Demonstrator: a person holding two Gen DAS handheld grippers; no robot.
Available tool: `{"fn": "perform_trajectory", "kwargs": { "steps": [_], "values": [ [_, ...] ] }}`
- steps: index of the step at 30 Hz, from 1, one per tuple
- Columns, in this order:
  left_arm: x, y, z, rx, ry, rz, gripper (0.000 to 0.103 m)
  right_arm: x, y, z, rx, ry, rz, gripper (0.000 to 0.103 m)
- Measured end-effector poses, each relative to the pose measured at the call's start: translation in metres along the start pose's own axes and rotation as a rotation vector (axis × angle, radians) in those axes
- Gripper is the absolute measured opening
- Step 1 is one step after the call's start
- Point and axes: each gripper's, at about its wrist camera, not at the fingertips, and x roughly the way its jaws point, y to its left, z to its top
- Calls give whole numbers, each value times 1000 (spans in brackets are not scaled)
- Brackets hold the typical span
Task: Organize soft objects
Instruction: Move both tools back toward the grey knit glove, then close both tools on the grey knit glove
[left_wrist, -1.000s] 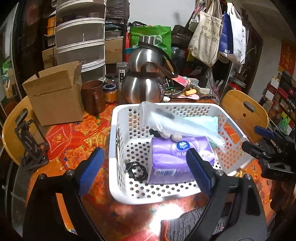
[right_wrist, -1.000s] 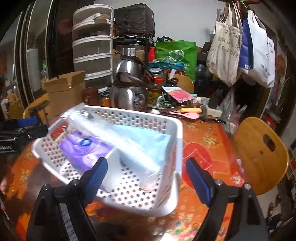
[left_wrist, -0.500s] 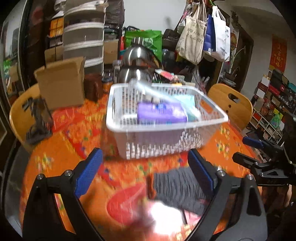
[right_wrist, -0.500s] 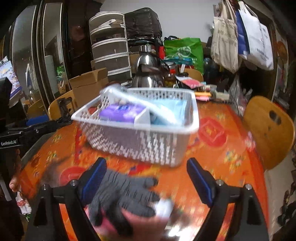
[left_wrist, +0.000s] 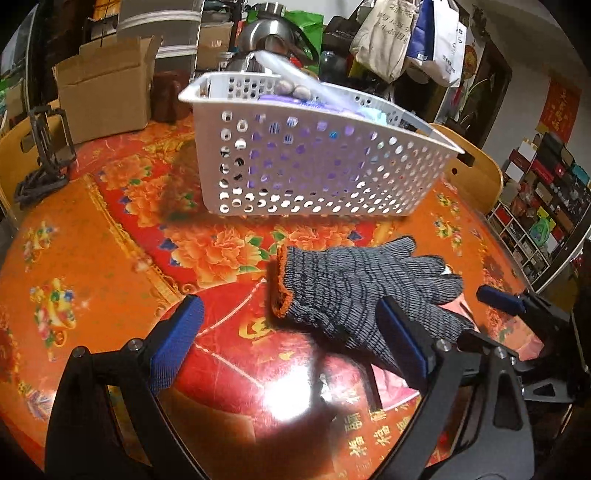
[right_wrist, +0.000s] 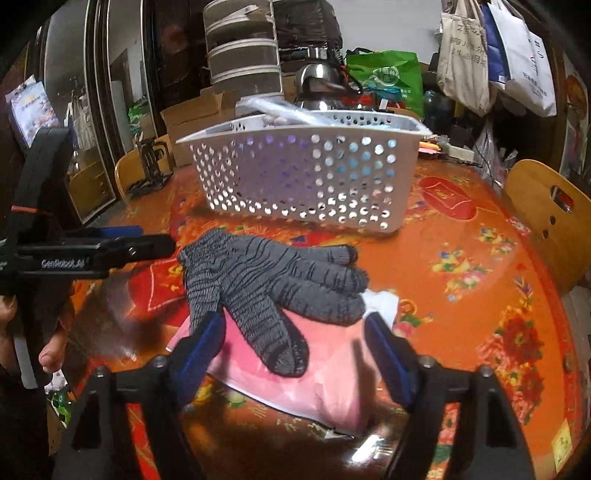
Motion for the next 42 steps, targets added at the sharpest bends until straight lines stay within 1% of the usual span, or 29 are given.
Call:
{"fn": "perform_trajectory", "kwargs": {
  "steps": [1,2,4,6,8,10,12,13,14,15,16,17,18,19,21,22,24,26,27,31,32,34,39,42],
  "values": [
    [4,0,1,-2,5,1,93,2,0,-1,0,5,8,65],
    [8,1,2,-5,10,1,93,3,1,-1,-1,9,14,62],
    [16,1,2,-5,21,2,93,7,2,-1,-7,21,14,53],
    [23,2,3,-6,25,-2,93,7,3,-1,-11,21,17,52],
    [28,0,3,5,32,-1,93,11,1,-2,-1,39,19,50],
    [30,-4,3,20,35,8,93,11,0,-2,0,46,30,43],
    [31,-9,1,40,33,20,92,11,0,-3,2,47,24,41],
    [32,-11,1,48,32,25,91,11,1,-3,-2,48,27,37],
    [33,-13,0,59,32,34,88,12,1,-3,-6,52,30,34],
    [35,-15,0,65,44,32,81,13,2,-3,-7,53,30,31],
    [39,-15,0,63,62,18,77,12,1,-3,-6,51,28,31],
    [41,-16,-1,60,76,9,69,12,1,-3,-4,51,26,30],
    [43,-15,-1,57,88,1,65,12,1,-3,-1,50,26,27],
    [43,-16,-1,60,84,-6,60,13,0,-3,2,49,30,25],
    [42,-19,-3,73,84,-26,46,13,-1,-3,8,49,41,22],
    [42,-20,-4,78,83,-27,43,13,-1,-3,7,50,44,21],
    [40,-21,-6,73,81,-52,30,13,0,-3,6,48,43,20],
    [37,-17,-7,55,74,-82,25,12,0,-3,3,42,38,17],
    [36,-15,-8,49,72,-99,21,11,1,-3,1,37,36,16],
    [26,-26,-16,127,23,-73,15,9,4,-4,-14,19,26,14],
    [25,-27,-16,132,20,-72,14,8,4,-4,-18,14,24,14],
    [22,-25,-16,127,9,-91,13,6,4,-4,-22,4,21,14],
    [7,-21,-18,119,-50,-116,12,0,2,-5,-12,-36,26,13],
    [4,-21,-18,117,-58,-129,12,-4,4,-6,-18,-57,20,13]
  ]
}}
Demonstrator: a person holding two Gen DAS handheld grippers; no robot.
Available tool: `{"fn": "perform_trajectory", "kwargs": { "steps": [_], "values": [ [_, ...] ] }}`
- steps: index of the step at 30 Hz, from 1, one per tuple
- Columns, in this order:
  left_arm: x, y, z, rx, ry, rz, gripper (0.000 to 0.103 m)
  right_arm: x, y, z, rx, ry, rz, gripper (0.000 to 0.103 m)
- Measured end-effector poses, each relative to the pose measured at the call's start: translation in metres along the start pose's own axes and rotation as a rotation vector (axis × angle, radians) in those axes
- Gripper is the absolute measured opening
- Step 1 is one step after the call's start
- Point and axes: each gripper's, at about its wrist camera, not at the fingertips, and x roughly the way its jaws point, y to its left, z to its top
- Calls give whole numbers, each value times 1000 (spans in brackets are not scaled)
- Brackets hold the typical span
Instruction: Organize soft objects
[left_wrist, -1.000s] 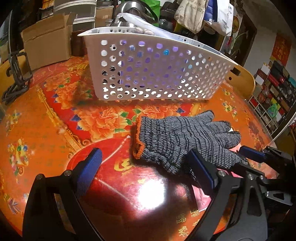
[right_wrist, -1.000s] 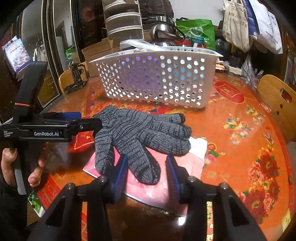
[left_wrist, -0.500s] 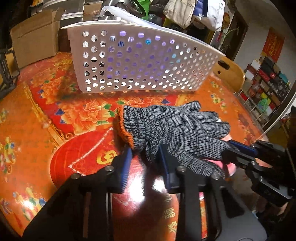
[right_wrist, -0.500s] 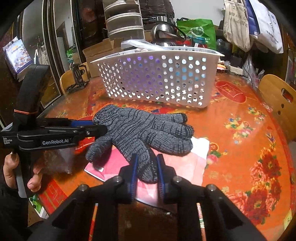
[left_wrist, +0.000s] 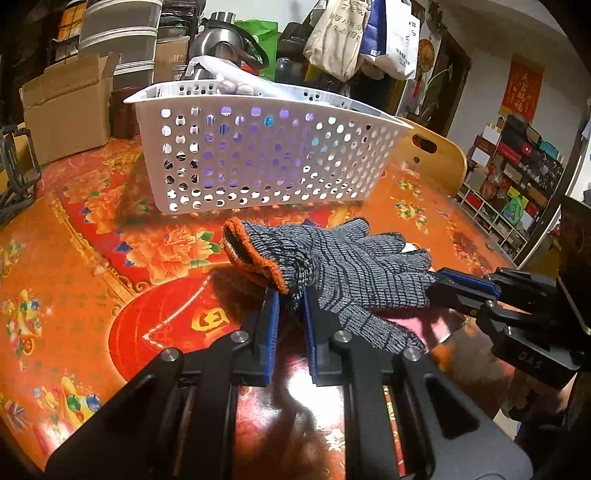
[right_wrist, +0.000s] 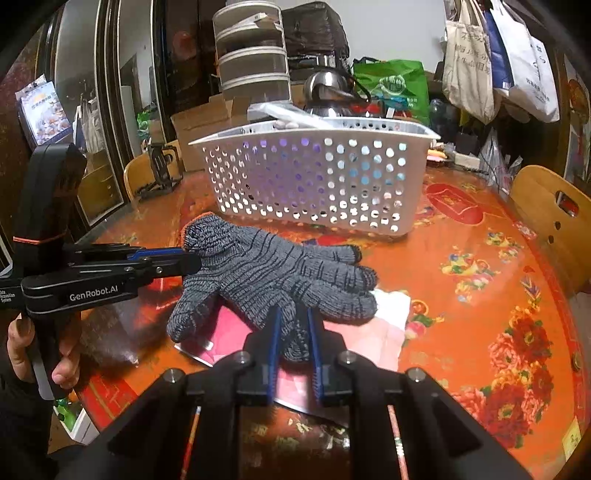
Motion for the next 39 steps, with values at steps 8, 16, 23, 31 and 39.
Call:
{"fn": "perform_trajectory", "kwargs": {
  "steps": [8,16,23,31,39],
  "values": [
    [-19,-1,-1,-24,-57,-25,11,-8,-3,3,14,-38,16,12],
    [-54,-16,9,-9,-119,-25,9,-26,8,26,-27,-92,17,12],
    [-76,-23,21,-17,-148,-33,4,-48,14,52,-59,-143,15,11],
    [-74,-21,23,-33,-131,-33,4,-55,16,74,-85,-158,9,5],
    [-82,-16,29,-42,-147,-20,4,-55,12,78,-72,-154,19,3]
  ]
}}
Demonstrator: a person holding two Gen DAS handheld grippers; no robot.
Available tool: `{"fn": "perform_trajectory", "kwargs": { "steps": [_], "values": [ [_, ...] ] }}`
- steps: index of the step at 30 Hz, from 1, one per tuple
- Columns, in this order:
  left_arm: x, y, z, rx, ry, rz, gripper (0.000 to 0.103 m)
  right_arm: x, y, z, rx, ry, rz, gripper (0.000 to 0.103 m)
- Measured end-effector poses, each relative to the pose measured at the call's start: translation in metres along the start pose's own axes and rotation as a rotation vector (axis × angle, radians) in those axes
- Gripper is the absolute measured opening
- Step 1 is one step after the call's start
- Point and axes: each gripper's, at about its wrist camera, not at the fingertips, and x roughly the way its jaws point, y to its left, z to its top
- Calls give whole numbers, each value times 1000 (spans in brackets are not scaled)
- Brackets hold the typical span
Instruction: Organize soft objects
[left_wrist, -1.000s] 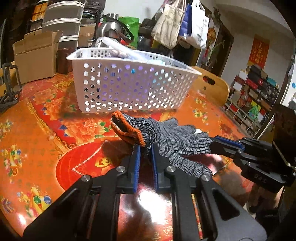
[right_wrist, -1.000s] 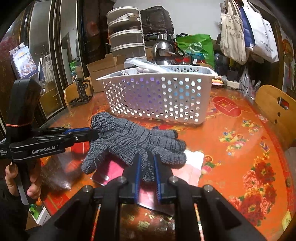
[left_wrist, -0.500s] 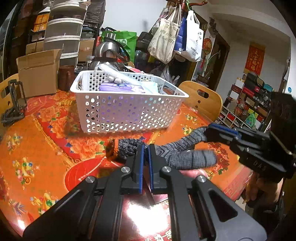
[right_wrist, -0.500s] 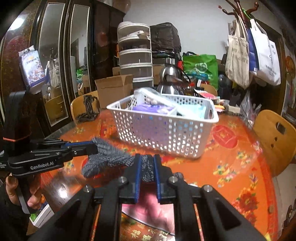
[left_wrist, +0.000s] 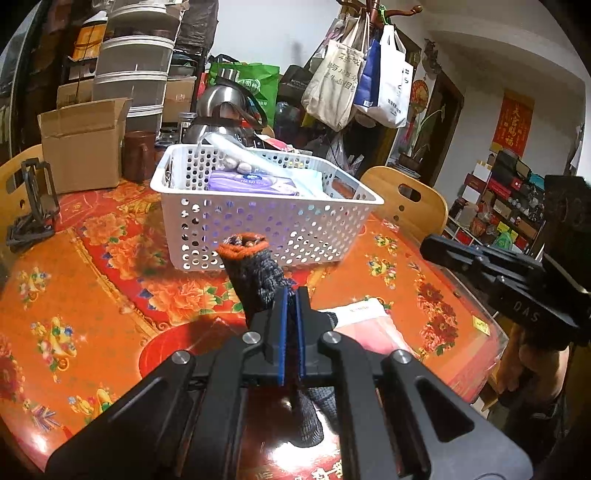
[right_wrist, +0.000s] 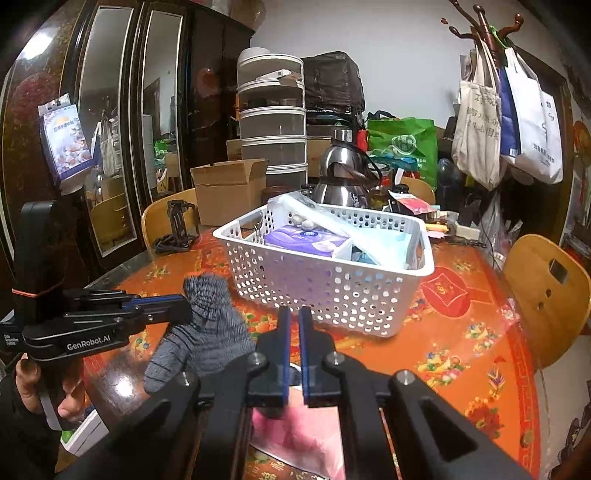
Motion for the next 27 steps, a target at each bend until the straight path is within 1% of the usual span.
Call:
{"fn": "perform_trajectory", "kwargs": {
  "steps": [3,6,8,9,10,12,14,15,16,18,20,21,22,23,24,27],
  "values": [
    [3,5,-8,-8,22,10,4,7,3,-14,20,38,36,3],
    [3,13,-25,-11,50,39,4,18,12,-38,60,90,86,3],
    [3,21,-41,-22,81,63,4,28,14,-56,86,135,93,3],
    [4,24,-48,-23,94,71,4,32,13,-62,101,148,91,6],
    [5,28,-54,-26,104,78,4,39,10,-69,126,169,85,11],
    [7,36,-65,-41,125,84,4,46,7,-75,152,179,80,17],
    [9,40,-69,-55,131,82,4,49,8,-76,159,176,76,30],
    [11,43,-70,-60,133,79,4,51,10,-75,153,176,76,44],
    [11,43,-72,-63,133,78,4,54,13,-74,141,181,71,52],
    [12,43,-74,-55,134,80,4,60,17,-74,119,199,60,52],
    [13,44,-74,-54,137,81,4,71,20,-77,104,245,41,51],
    [15,45,-74,-57,140,80,4,74,20,-79,108,252,47,51],
    [15,46,-75,-60,143,80,4,75,19,-79,114,256,53,38],
    [17,46,-74,-62,145,80,4,73,18,-79,120,245,51,27],
    [18,47,-73,-66,147,80,4,72,17,-79,123,242,48,9],
    [17,45,-71,-65,140,82,4,69,17,-77,110,237,52,6]
  ]
}}
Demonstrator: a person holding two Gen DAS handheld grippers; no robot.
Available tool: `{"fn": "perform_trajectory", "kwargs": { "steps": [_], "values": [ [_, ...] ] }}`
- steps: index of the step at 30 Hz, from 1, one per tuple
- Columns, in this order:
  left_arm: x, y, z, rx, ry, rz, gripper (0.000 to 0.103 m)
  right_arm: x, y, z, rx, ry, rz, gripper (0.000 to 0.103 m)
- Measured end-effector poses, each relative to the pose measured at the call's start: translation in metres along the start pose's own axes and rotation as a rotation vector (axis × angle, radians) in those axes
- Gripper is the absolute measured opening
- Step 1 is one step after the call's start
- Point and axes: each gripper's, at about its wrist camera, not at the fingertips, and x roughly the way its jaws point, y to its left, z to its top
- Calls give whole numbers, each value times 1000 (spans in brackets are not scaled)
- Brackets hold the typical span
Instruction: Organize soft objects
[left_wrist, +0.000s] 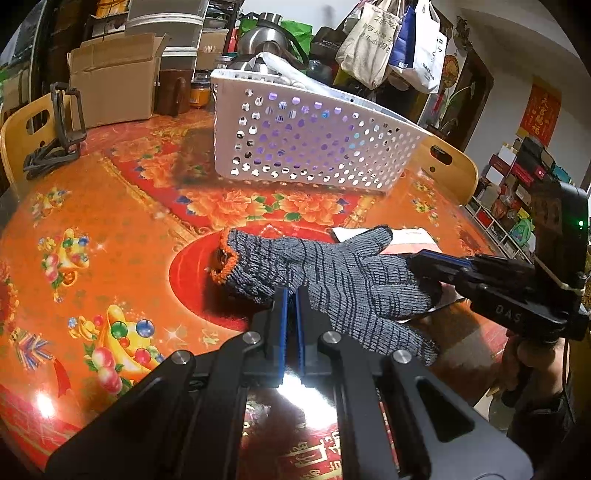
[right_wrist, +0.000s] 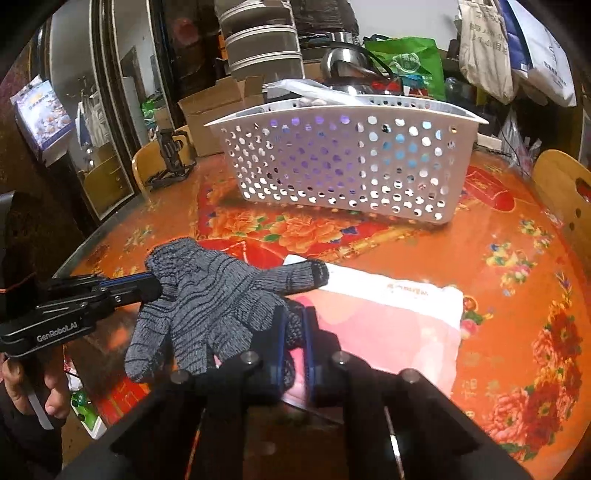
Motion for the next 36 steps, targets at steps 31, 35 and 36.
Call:
{"fn": "perform_trajectory", "kwargs": {
  "steps": [31,35,36],
  "values": [
    [-56,-45,203,36,-217,-36,4,-98,-23,172,-109,-244,-81,5],
    [-30,-42,248,23,-199,-4,4,-87,-39,210,-104,-244,-109,5],
    [-20,-41,259,17,-195,15,4,-82,-42,219,-108,-245,-118,5]
  ]
}}
